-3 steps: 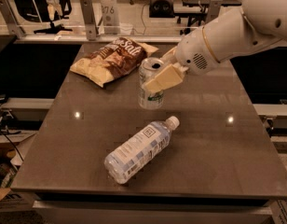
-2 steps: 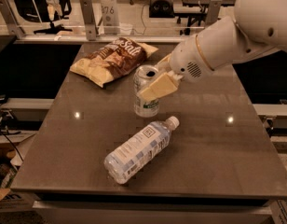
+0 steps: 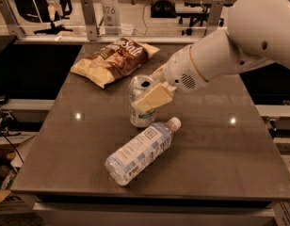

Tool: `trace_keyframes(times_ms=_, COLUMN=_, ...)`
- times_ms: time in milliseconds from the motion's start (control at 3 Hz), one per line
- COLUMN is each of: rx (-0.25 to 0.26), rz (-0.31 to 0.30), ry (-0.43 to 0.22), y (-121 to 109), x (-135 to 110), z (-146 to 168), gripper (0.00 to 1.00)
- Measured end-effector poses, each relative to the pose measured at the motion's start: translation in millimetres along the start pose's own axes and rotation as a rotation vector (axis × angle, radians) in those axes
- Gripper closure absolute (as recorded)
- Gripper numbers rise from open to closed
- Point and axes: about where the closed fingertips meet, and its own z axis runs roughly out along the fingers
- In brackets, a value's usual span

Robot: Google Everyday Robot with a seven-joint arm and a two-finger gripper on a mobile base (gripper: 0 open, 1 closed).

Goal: Move 7up can near blue plastic bottle

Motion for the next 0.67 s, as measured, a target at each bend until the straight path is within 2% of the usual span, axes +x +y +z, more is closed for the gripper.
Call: trace_keyframes(times_ms=667, rx=0.007, rz=0.023, ry=-0.004, y=7.6, x=6.2, z=9.0, gripper=0.23)
